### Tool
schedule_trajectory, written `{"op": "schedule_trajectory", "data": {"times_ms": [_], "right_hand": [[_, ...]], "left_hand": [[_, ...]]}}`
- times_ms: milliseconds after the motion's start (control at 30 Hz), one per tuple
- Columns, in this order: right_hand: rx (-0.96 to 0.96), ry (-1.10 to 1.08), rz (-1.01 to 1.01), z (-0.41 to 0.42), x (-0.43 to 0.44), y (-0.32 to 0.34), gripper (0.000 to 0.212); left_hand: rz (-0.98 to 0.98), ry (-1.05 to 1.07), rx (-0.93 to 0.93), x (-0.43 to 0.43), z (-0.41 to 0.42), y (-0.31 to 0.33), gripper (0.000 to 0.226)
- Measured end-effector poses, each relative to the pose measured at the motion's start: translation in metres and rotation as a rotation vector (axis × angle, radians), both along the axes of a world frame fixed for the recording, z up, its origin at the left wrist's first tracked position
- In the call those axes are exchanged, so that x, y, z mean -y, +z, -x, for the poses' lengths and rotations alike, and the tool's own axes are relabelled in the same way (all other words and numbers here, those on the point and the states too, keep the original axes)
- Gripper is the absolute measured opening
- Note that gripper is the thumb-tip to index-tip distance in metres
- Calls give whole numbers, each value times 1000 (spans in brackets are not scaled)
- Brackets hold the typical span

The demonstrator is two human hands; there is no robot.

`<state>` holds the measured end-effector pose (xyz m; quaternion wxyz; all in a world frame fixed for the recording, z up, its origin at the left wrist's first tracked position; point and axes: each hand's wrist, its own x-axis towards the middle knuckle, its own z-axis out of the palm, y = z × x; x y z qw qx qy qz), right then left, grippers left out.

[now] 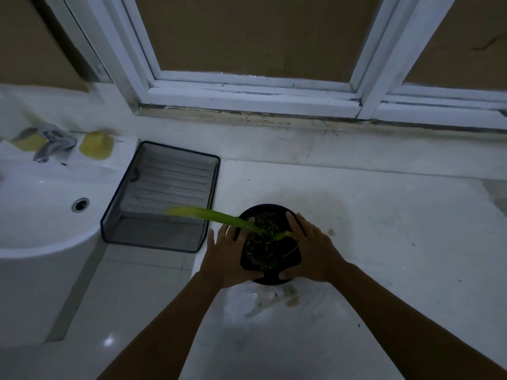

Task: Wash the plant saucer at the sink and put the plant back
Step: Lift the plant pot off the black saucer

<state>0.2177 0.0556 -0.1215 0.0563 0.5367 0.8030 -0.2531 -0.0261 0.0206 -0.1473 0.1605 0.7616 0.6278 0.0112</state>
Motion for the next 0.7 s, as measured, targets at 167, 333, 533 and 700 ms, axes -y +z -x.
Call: {"op": "schedule_trajectory", "data": {"times_ms": [167,333,533,700], "right_hand": [[-57,3,-18,3,-1,-12,136],[-132,17,-28,5,-1,-10,135],[-383,-75,29,-5,-15,12,140],[-499,-167,-19,-29,-64,37,143]], "left_hand": [[-28,-35,-2,-8,5,-7,127],[-49,-82,56,-10,2,-3,125],[5,-91,393,-39,4,21,133],[5,-139,486,-107,-14,48,138]]}}
